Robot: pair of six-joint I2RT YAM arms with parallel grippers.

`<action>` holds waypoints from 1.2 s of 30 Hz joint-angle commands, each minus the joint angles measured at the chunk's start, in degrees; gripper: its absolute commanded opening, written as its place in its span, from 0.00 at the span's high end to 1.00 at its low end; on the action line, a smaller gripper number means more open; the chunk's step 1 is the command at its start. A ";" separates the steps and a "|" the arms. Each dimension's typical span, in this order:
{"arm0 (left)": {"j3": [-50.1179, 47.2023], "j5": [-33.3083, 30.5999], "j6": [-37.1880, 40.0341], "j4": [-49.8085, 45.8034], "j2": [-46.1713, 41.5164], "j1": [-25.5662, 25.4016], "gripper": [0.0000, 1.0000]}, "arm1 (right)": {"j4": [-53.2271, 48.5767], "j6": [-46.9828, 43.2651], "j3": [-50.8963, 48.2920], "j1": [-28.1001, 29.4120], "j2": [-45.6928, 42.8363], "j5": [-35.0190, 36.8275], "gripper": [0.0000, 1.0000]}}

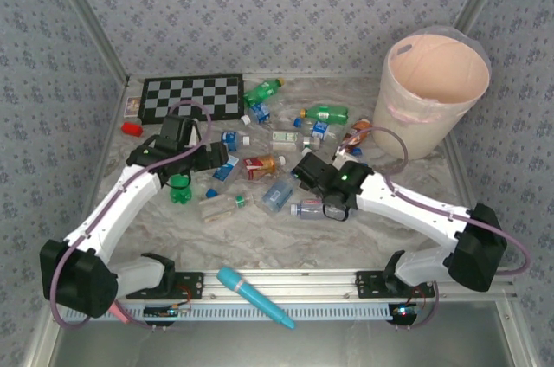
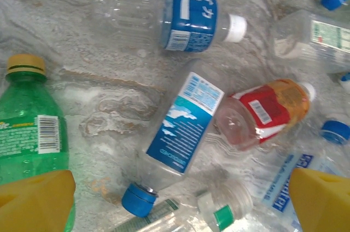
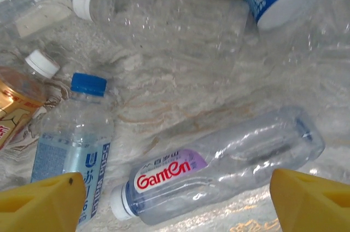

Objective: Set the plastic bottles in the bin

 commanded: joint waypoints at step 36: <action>-1.66 -2.36 0.99 0.21 -7.30 -7.17 0.00 | 18.01 28.09 -12.12 -4.73 11.39 -15.68 0.22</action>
